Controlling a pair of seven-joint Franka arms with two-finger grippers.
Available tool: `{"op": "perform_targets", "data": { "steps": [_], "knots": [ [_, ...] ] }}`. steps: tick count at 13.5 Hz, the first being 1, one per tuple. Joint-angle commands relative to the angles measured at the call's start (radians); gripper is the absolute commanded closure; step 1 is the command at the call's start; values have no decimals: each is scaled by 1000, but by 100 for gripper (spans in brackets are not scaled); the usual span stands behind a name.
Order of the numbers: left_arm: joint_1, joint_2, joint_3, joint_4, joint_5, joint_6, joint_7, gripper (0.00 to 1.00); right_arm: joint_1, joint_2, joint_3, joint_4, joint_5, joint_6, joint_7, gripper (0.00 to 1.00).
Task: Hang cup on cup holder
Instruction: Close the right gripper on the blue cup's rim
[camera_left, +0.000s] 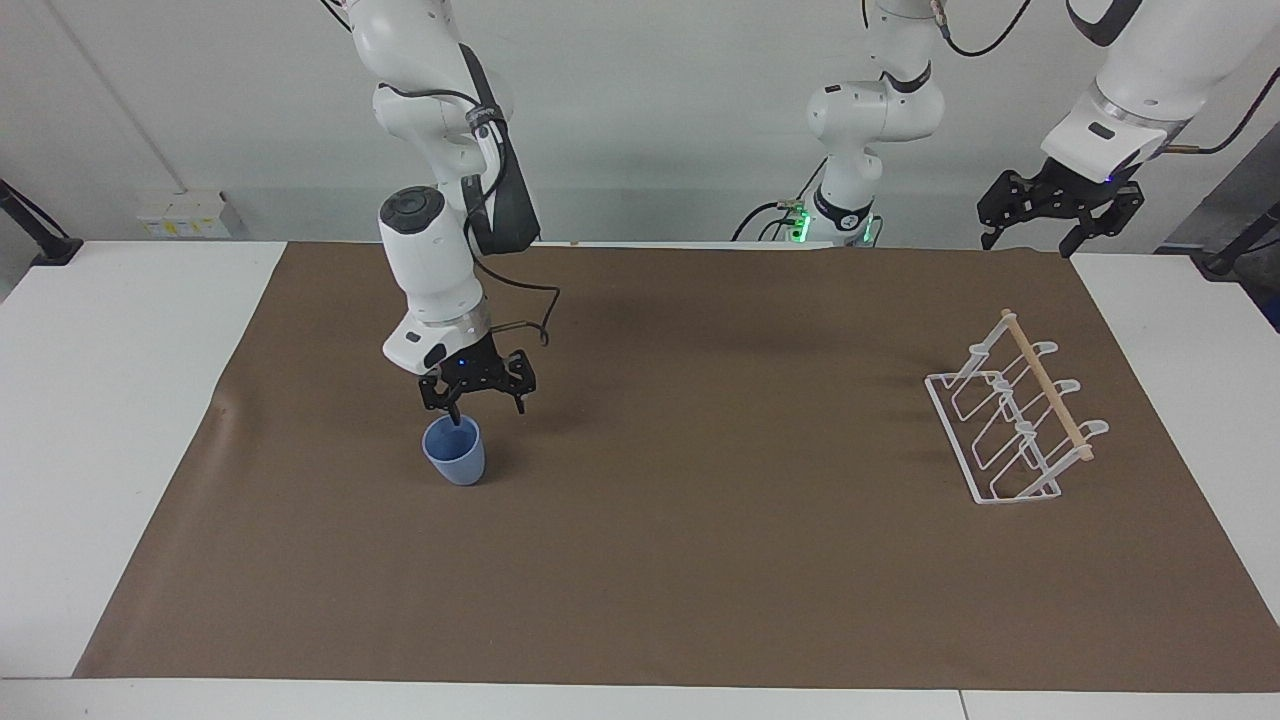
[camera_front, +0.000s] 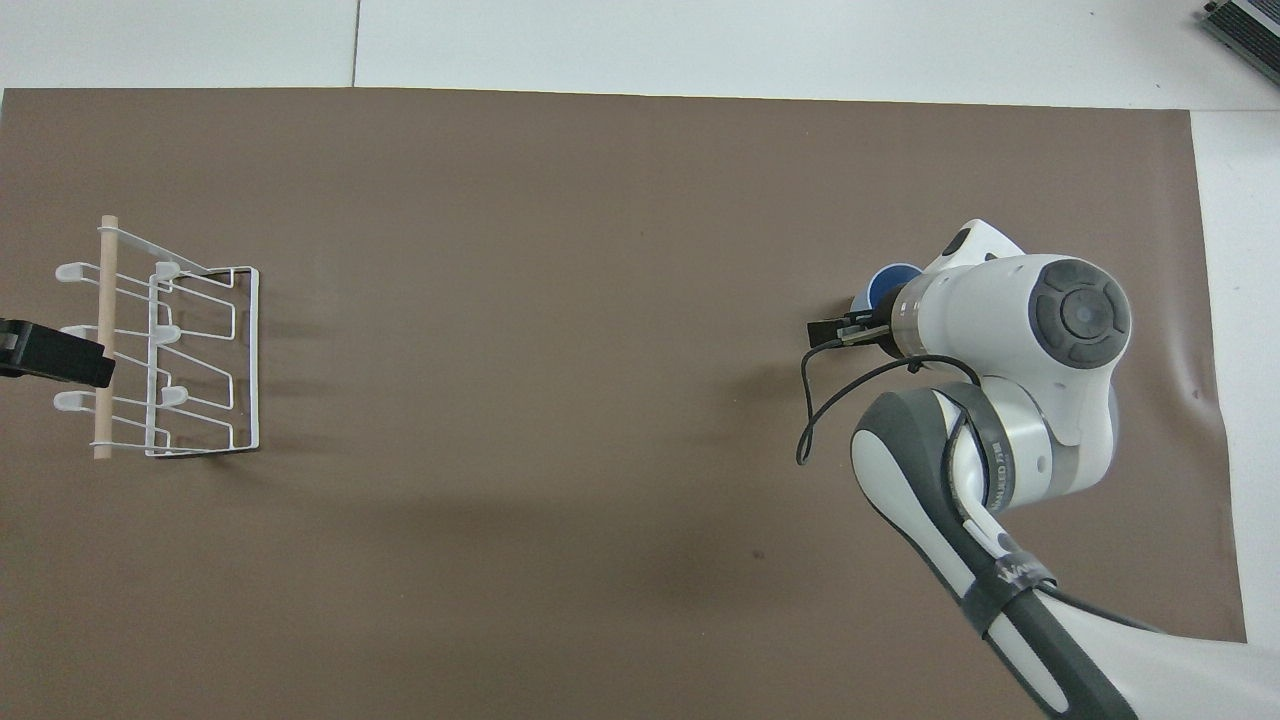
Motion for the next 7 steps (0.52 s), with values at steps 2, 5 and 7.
{"op": "perform_targets", "data": {
  "steps": [2, 5, 7],
  "knots": [
    [-7, -24, 12, -17, -16, 2, -3, 0, -21, 12, 4, -30, -2, 41, -95, 0],
    [-4, -21, 12, -10, -22, 19, -5, 0, -21, 12, 4, -30, -2, 41, -95, 0],
    [-4, -19, 15, -11, -19, 35, -9, 0, -21, 12, 4, -30, -2, 41, -95, 0]
  ]
}}
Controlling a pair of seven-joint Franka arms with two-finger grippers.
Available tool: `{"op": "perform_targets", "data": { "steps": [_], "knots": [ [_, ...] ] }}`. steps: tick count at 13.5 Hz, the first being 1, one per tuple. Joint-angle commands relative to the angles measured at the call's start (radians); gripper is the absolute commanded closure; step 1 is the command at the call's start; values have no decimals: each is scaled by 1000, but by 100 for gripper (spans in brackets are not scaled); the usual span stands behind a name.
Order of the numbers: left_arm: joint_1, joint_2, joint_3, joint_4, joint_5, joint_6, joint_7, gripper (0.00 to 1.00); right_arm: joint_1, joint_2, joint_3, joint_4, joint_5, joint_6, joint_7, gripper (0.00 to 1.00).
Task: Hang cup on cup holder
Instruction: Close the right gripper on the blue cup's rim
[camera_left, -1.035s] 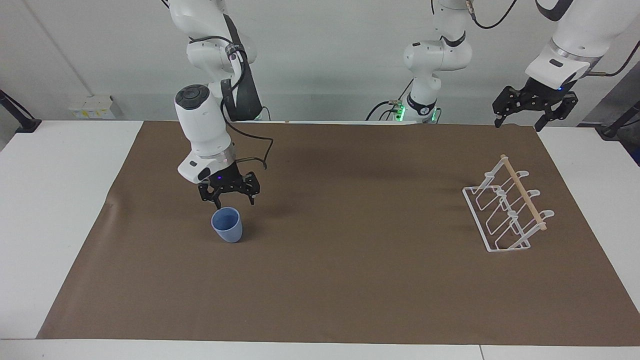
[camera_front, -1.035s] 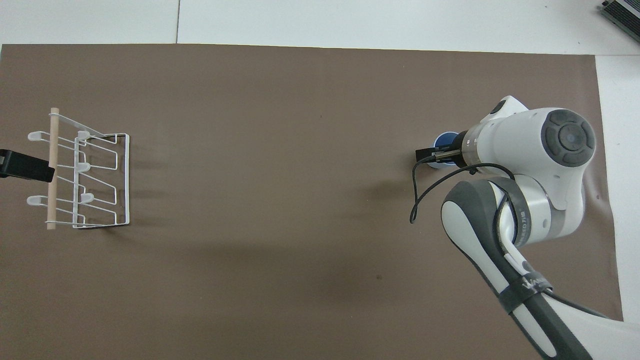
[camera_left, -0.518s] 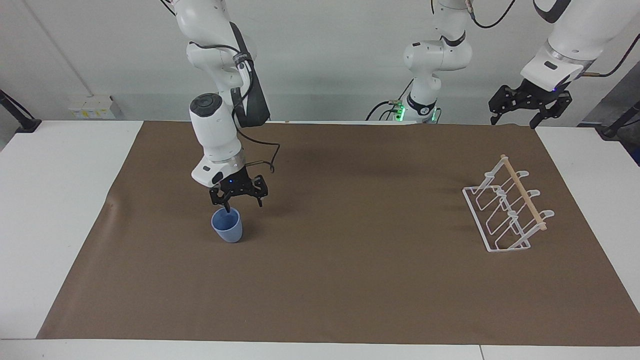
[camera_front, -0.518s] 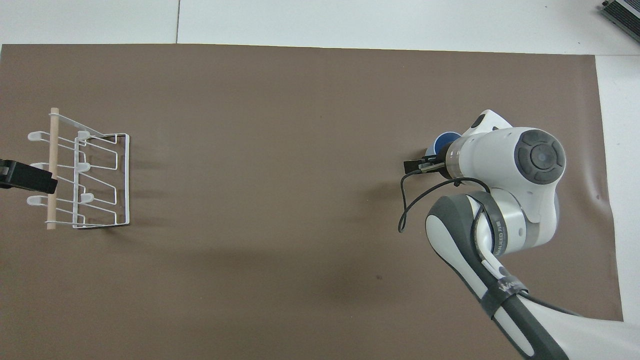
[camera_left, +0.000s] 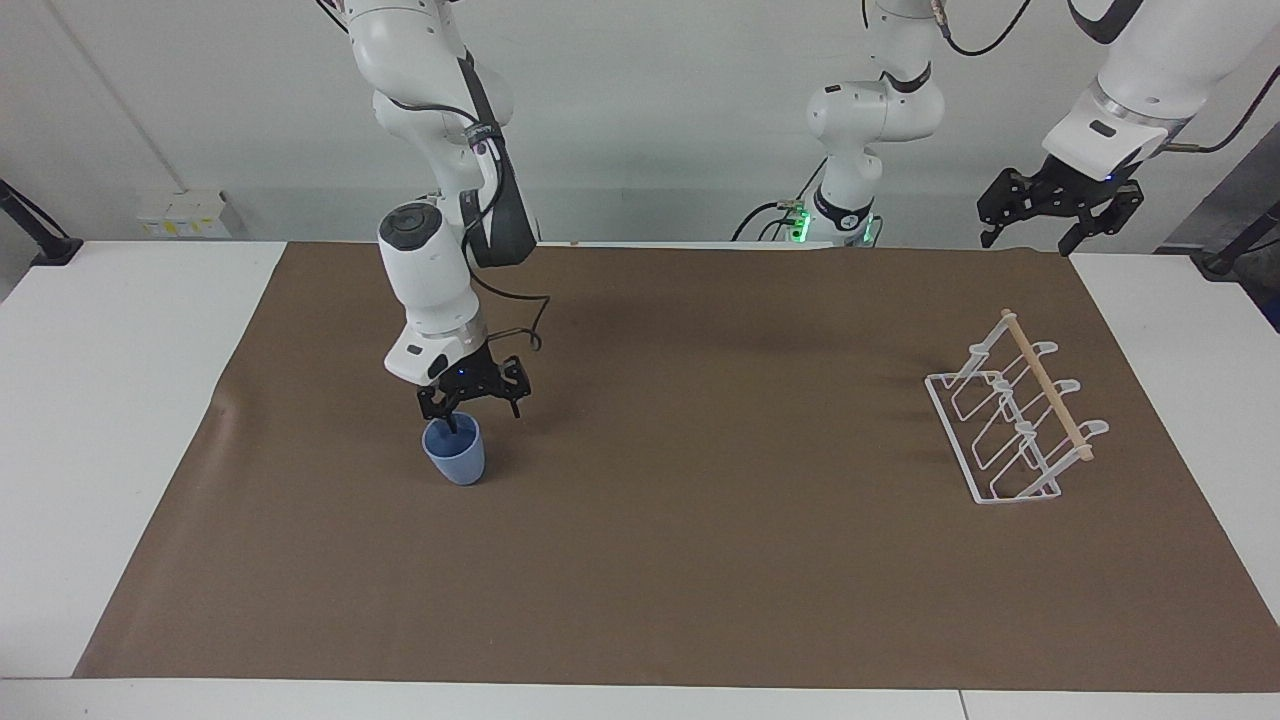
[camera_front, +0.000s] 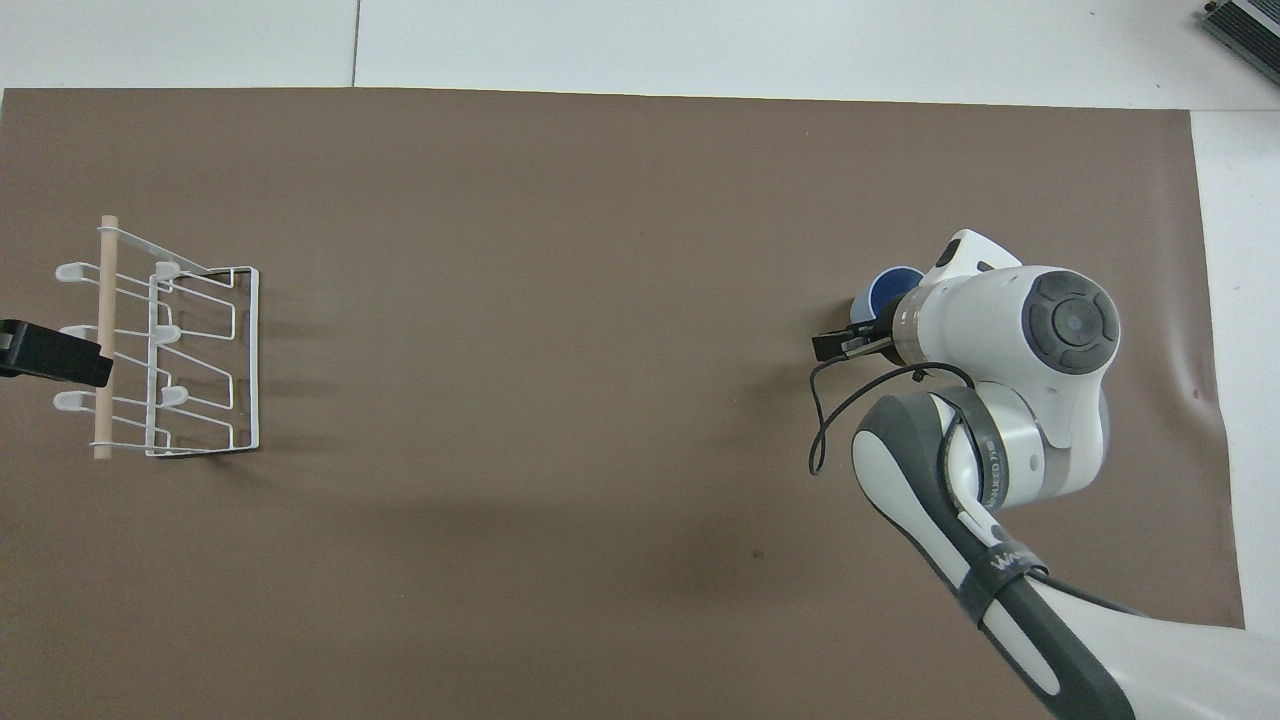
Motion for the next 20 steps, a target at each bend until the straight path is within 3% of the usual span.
{"op": "perform_targets", "data": {
  "steps": [1, 14, 15, 19, 20],
  "knots": [
    [-4, -18, 10, -15, -11, 24, -14, 0, -13, -3, 9, -12, -2, 21, -23, 0],
    [0, -21, 10, -19, -11, 21, -17, 0, -12, 14, 8, -10, -2, 21, -27, 0],
    [-1, -21, 10, -19, -11, 21, -19, 0, -10, 12, 8, -12, -2, 21, -26, 13],
    [0, -22, 10, -21, -11, 22, -19, 0, -5, 12, 8, -13, -2, 13, -29, 86],
    [0, -22, 10, -21, -11, 22, -19, 0, -5, 11, 8, -13, -2, 9, -27, 100]
  ]
}}
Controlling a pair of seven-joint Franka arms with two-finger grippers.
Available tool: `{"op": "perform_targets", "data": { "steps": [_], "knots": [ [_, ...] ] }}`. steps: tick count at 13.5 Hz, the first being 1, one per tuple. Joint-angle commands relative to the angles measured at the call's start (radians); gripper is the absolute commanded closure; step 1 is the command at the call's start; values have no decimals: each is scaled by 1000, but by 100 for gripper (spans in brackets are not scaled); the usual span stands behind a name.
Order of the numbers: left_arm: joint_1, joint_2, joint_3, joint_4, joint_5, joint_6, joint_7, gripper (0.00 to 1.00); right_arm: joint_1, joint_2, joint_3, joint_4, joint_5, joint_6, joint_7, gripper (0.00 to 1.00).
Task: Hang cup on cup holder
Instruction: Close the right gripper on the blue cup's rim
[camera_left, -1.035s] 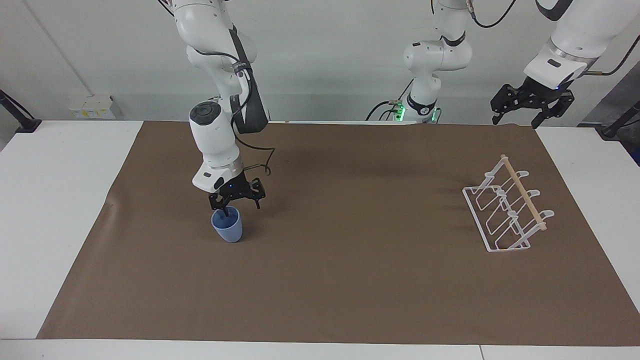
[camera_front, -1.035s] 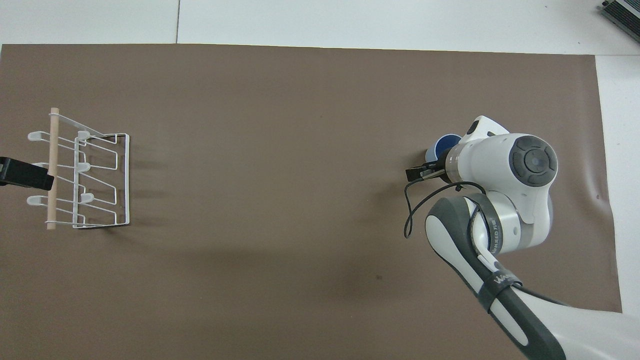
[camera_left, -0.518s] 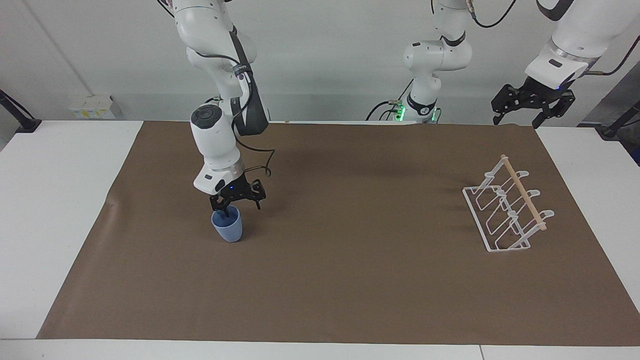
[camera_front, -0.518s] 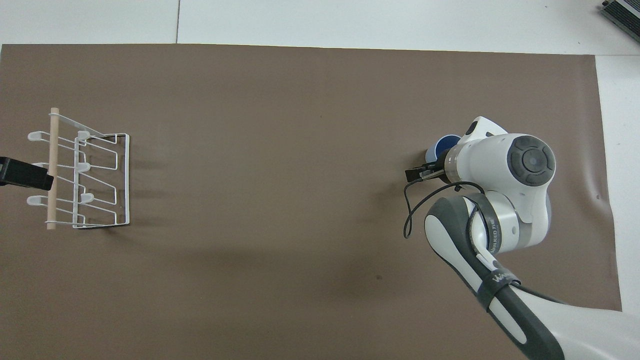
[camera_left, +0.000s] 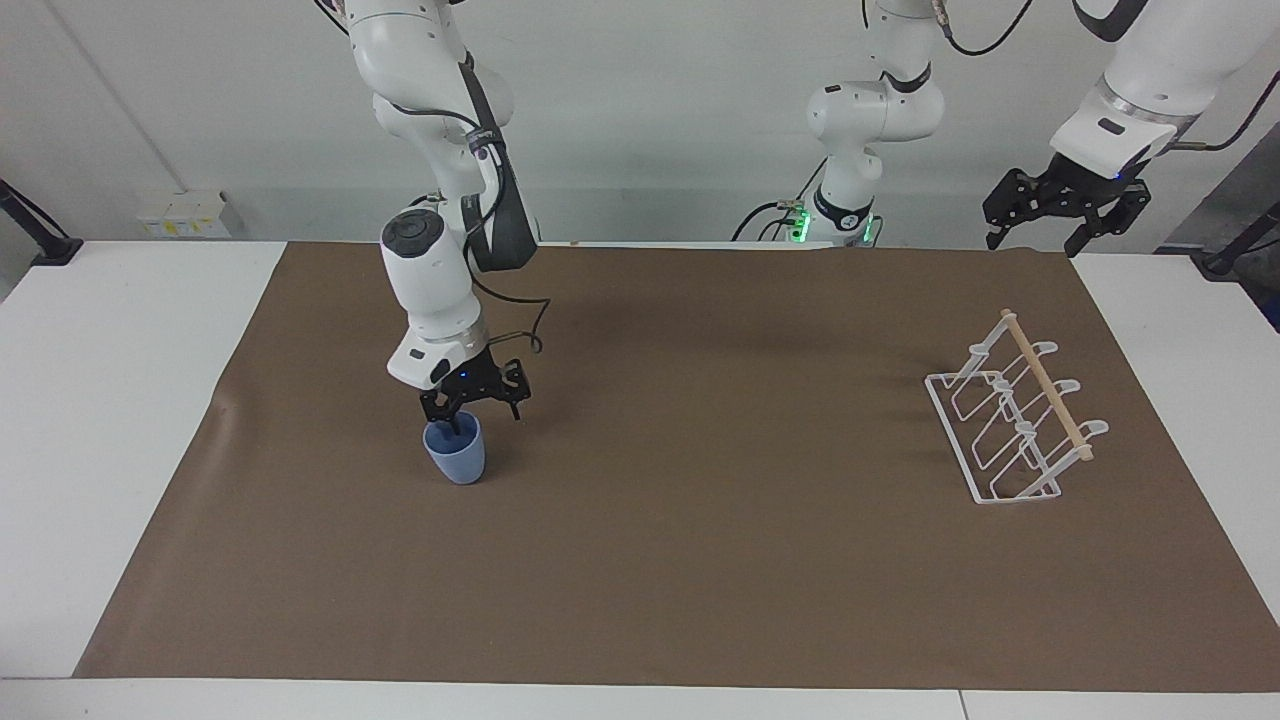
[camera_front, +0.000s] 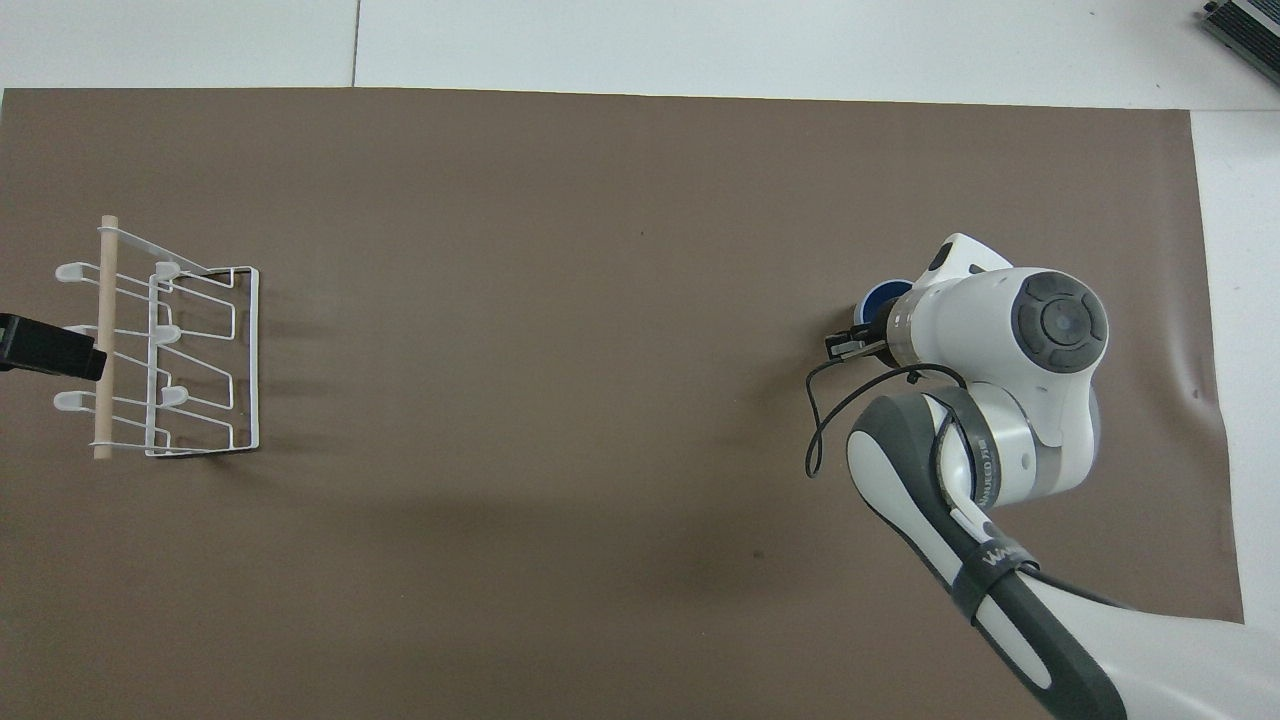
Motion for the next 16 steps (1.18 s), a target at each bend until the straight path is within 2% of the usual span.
{"op": "perform_targets", "data": {
  "steps": [1, 10, 12, 16],
  "knots": [
    [-1, -22, 5, -22, -11, 13, -12, 0, -8, -2, 7, -11, -2, 7, -26, 100],
    [-2, -25, 5, -27, -11, 13, -11, 0, -5, -2, 10, 9, 4, -20, -26, 100],
    [-2, -25, 5, -27, -11, 12, -12, 0, -4, -8, 10, 53, 97, -57, -26, 100],
    [-2, -25, 5, -27, -11, 12, -11, 0, -14, -4, 10, 178, 402, -195, -28, 100]
  ]
}}
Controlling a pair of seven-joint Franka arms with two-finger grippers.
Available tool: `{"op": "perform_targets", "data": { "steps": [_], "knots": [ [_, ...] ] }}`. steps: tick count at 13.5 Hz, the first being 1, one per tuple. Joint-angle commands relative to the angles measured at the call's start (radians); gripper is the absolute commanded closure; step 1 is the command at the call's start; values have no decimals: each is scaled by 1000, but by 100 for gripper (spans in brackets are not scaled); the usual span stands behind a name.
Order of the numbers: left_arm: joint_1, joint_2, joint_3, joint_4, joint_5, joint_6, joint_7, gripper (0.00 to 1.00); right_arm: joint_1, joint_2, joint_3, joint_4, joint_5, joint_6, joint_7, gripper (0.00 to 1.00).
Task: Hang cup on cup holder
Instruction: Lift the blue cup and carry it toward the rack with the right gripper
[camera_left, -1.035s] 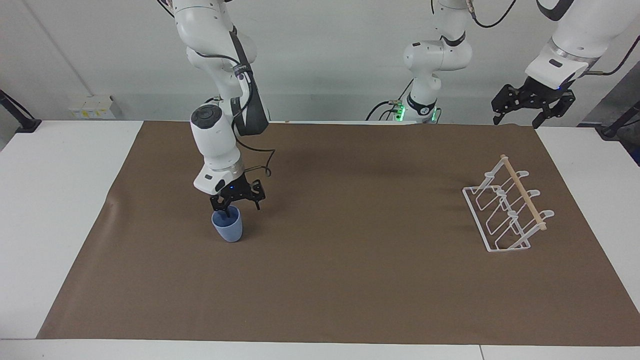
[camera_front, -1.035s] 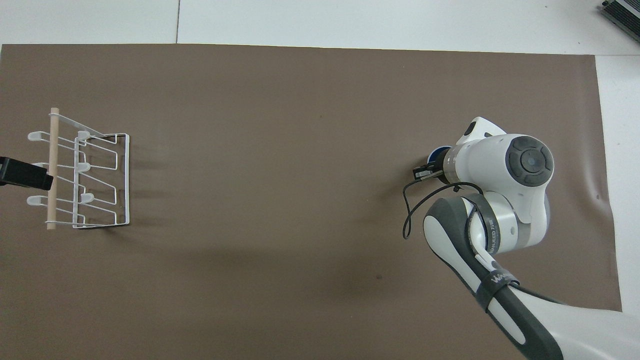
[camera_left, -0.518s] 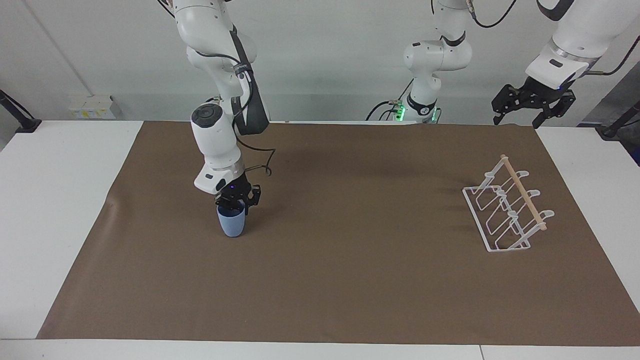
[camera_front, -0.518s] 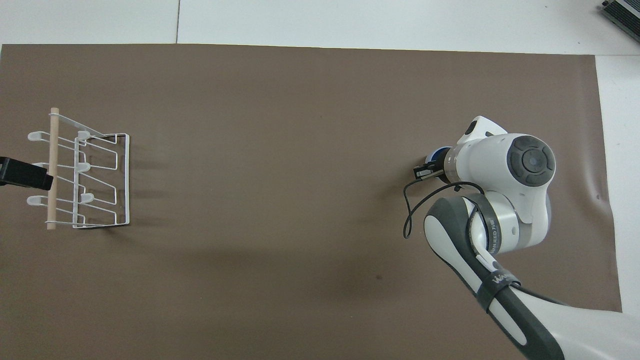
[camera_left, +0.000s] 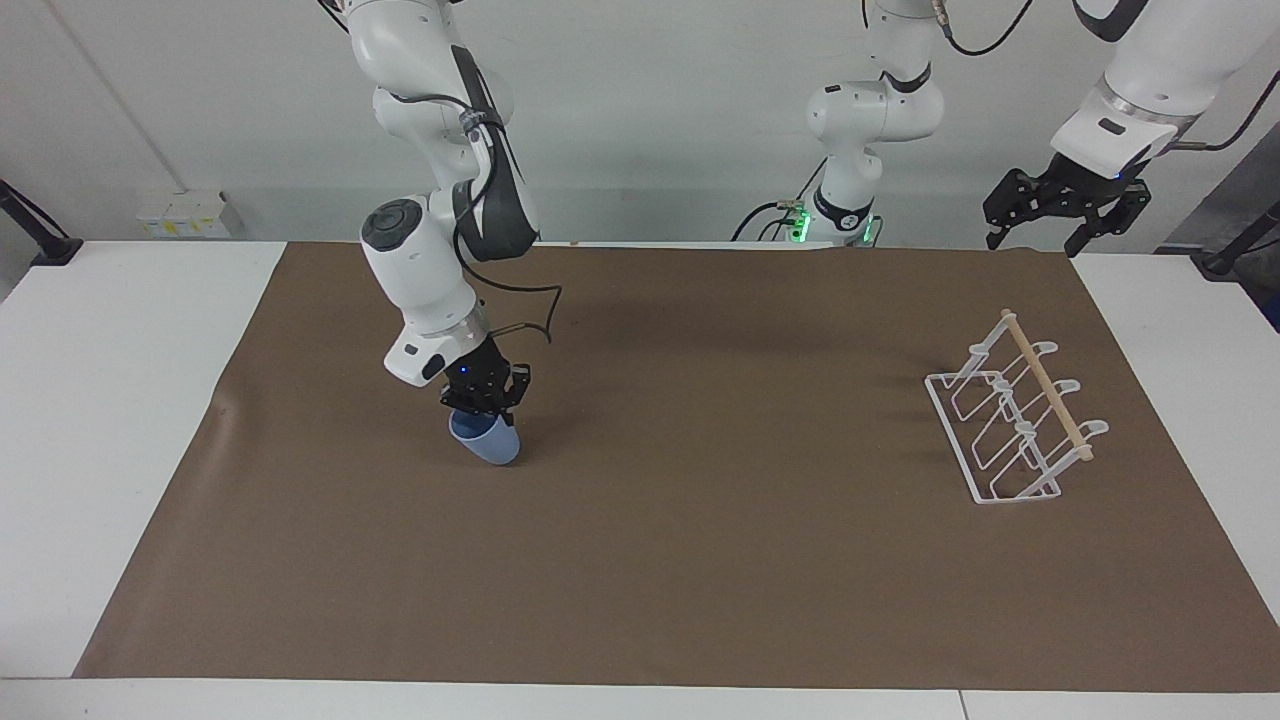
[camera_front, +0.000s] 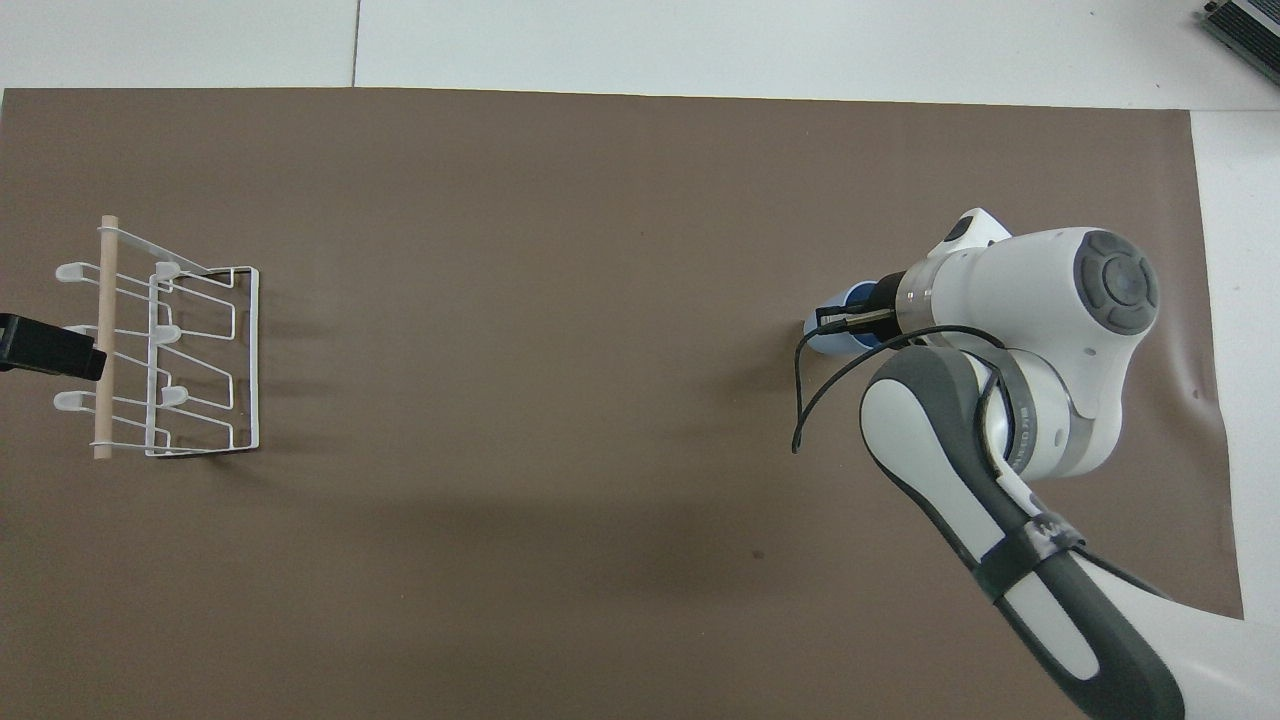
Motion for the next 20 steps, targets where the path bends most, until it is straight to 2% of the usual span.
{"op": "perform_targets", "data": {
  "steps": [1, 4, 10, 13, 15, 18, 20],
  "knots": [
    [-2, -25, 5, -27, -11, 12, -10, 0, -19, 1, 5, 77, 197, -91, -23, 100],
    [-1, -25, 5, -28, -11, 10, -10, 0, -22, 0, 5, 117, 404, -166, -21, 100],
    [-16, -25, 0, -27, -11, 3, -5, 0, -2, -11, 7, 126, 947, -195, -12, 100],
    [-13, -27, -1, -27, -11, 9, 1, 0, -1, -14, 62, 145, 1144, -192, 58, 100],
    [-16, -25, -1, -25, -11, 10, 4, 0, 11, -13, 105, 189, 1167, -168, 207, 100],
    [-24, -25, -6, -27, -14, 12, 7, 0, 82, -10, 108, 234, 1169, -98, 376, 100],
    [-42, -27, -9, -34, -79, 21, 80, 0, 149, -7, 108, 258, 1167, -18, 463, 100]
  ]
}}
